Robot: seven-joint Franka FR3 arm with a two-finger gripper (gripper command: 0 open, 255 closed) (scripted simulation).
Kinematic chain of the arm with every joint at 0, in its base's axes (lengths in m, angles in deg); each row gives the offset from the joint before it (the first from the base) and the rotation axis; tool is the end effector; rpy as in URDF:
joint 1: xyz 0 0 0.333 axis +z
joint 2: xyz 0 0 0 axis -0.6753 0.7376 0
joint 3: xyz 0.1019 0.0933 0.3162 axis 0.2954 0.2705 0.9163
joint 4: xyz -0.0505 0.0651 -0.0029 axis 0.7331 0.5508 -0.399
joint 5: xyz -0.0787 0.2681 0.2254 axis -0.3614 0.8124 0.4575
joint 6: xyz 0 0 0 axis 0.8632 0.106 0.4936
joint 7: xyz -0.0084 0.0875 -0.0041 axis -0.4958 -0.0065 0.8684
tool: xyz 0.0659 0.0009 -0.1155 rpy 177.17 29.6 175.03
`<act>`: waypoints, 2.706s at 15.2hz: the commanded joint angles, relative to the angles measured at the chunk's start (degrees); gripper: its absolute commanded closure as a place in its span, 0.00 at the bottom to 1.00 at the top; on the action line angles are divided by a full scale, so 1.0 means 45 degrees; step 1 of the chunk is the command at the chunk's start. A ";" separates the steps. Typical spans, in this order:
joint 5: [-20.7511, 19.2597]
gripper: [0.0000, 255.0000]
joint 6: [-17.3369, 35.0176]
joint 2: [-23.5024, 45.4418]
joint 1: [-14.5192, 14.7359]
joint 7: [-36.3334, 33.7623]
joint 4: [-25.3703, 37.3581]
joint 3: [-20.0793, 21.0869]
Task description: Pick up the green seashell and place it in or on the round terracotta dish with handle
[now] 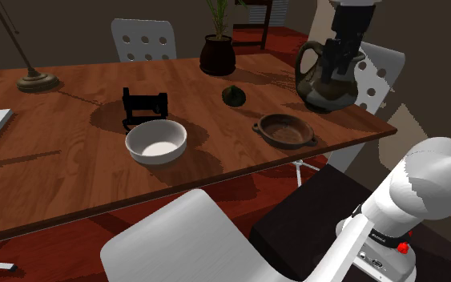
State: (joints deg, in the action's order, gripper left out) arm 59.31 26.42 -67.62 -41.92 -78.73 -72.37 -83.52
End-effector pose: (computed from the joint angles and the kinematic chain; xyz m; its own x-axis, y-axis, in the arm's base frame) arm 0.2396 0.0083 0.6043 0.9960 0.0380 -0.0811 0.0409 -0.9986 0.0342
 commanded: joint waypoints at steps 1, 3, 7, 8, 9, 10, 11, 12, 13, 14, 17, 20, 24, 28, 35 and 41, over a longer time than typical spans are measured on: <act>0.0000 0.00 0.0000 0.0000 0.0000 0.0000 0.0000 0.0000; 0.0109 0.00 0.0682 0.0814 0.0028 -0.0069 0.0181 0.0045; 0.0304 0.00 0.1920 0.2520 0.0080 -0.0183 0.0748 0.0139; 0.0348 0.00 0.2200 0.2959 0.0095 -0.0208 0.0933 0.0161; 0.0390 0.00 0.2467 0.3402 0.0109 -0.0232 0.1133 0.0184; 0.0430 0.00 0.2722 0.3849 0.0123 -0.0256 0.1351 0.0206; 0.0469 0.00 0.2964 0.4298 0.0138 -0.0278 0.1585 0.0228; 0.0505 0.00 0.3192 0.4751 0.0153 -0.0299 0.1836 0.0249; 0.0539 0.00 0.3406 0.5206 0.0168 -0.0320 0.2104 0.0270; 0.0572 0.00 0.3606 0.5664 0.0181 -0.0340 0.2388 0.0292; 0.0659 0.00 0.4120 0.7051 0.0228 -0.0398 0.3341 0.0352; 0.0728 0.00 0.4499 0.8460 0.0275 -0.0453 0.4451 0.0412; 0.0793 0.00 0.4787 1.0382 0.0346 -0.0529 0.6195 0.0486; 0.0825 0.00 0.4815 1.2170 0.0423 -0.0601 0.8056 0.0545; 0.0831 0.00 0.5981 1.2271 0.0452 -0.0594 0.6991 0.0564; 0.0831 0.00 0.6075 1.2285 0.0454 -0.0593 0.6911 0.0566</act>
State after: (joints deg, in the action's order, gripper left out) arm 63.05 53.74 -12.34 -39.87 -81.41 -41.27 -80.98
